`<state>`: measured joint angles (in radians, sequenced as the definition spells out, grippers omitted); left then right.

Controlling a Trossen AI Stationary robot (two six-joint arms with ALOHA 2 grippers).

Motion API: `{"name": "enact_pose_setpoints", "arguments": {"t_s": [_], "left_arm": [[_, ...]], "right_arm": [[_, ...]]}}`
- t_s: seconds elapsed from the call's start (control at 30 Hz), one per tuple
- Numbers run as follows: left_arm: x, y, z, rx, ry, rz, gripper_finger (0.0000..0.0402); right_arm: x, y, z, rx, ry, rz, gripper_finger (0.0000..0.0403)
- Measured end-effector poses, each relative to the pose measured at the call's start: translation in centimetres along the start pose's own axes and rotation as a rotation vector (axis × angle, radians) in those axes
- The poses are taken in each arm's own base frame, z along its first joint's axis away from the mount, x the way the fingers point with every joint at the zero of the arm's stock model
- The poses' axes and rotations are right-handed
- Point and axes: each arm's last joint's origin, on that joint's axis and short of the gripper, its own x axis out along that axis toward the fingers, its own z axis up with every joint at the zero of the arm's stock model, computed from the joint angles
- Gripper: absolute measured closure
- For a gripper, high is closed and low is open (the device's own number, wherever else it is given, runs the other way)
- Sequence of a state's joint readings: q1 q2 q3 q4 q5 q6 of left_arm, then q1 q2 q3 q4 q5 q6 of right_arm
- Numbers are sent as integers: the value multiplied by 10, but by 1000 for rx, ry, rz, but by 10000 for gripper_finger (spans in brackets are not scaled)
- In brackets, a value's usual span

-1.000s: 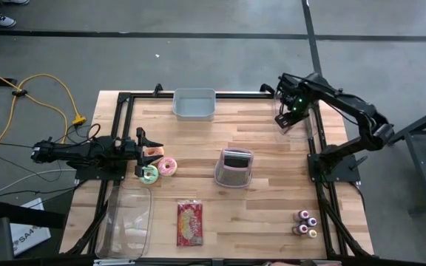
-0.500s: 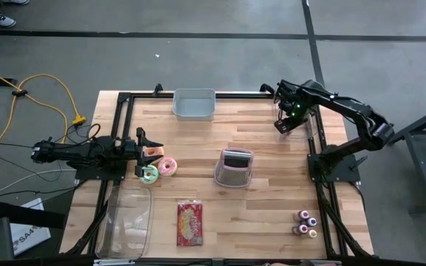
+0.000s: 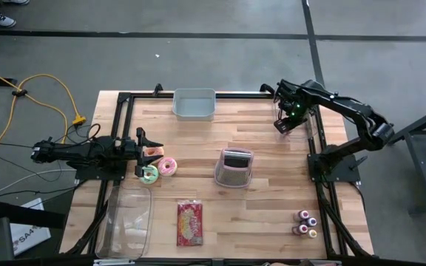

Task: Pick & Place Food Item
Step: Put the orange food coloring into the right transparent bin

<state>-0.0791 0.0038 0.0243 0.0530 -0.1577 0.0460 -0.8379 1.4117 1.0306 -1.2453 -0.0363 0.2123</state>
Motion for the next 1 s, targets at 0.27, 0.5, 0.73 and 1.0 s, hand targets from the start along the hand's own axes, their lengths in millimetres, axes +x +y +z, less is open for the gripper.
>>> {"name": "enact_pose_setpoints", "arguments": {"t_s": [0.27, 0.5, 0.73, 1.0], "left_arm": [[0, 0, 0, 0, 0, 0, 214], [0, 0, 0, 0, 0, 0, 214], [0, 0, 0, 0, 0, 0, 214], [0, 0, 0, 0, 0, 0, 214]], "right_arm": [[0, 0, -1, 1, 11, -5, 276], [0, -1, -3, 1, 31, -9, 275], [0, -1, -3, -7, 32, -15, 275], [0, -1, -2, -7, 28, -19, 275]]}}
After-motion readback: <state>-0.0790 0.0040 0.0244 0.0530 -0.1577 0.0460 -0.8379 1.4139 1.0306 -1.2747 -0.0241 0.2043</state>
